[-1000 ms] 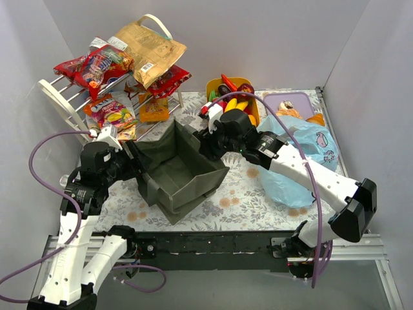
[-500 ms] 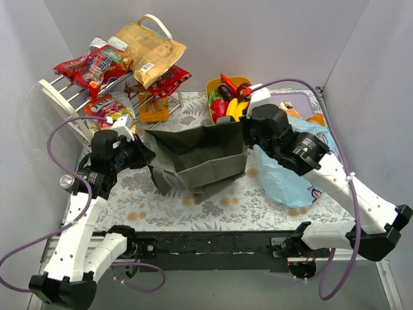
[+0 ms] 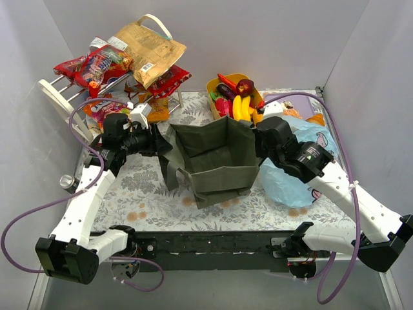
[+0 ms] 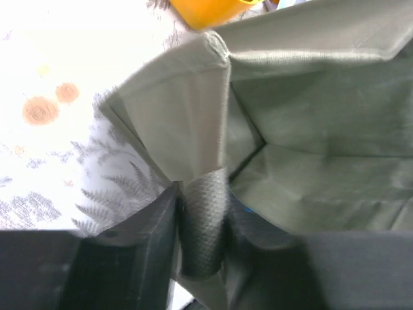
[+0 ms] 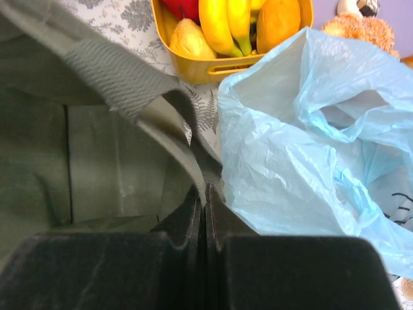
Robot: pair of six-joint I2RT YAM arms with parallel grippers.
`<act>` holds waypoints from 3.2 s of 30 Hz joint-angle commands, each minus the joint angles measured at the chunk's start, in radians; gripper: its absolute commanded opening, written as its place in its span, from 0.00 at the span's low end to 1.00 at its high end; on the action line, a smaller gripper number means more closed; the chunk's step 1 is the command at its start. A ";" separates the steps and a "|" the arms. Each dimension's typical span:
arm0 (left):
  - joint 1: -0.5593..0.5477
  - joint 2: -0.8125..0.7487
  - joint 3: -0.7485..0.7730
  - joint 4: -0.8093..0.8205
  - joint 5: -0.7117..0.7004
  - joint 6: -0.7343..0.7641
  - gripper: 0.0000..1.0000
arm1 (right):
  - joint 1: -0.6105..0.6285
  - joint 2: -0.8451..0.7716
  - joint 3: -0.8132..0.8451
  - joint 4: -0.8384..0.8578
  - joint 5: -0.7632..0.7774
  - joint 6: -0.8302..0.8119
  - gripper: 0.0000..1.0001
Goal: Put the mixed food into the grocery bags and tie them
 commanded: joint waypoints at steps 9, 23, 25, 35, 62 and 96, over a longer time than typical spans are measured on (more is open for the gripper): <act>0.007 -0.179 0.050 0.242 -0.170 0.110 0.98 | -0.013 -0.036 -0.019 0.033 0.022 0.049 0.01; 0.006 -0.202 0.243 0.274 -0.435 0.074 0.98 | -0.013 -0.050 -0.044 0.115 -0.011 0.012 0.01; 0.007 -0.106 0.381 0.197 -0.469 0.049 0.98 | -0.013 -0.050 -0.047 0.140 -0.009 0.003 0.01; 0.007 0.117 0.830 0.071 -0.800 0.124 0.98 | -0.013 -0.053 -0.126 0.221 -0.104 0.010 0.01; 0.164 0.559 1.116 -0.007 -0.733 0.124 0.98 | -0.013 -0.128 -0.214 0.272 -0.224 0.015 0.01; 0.167 0.525 0.859 0.145 -0.859 0.258 0.24 | -0.011 -0.125 -0.235 0.274 -0.258 0.015 0.01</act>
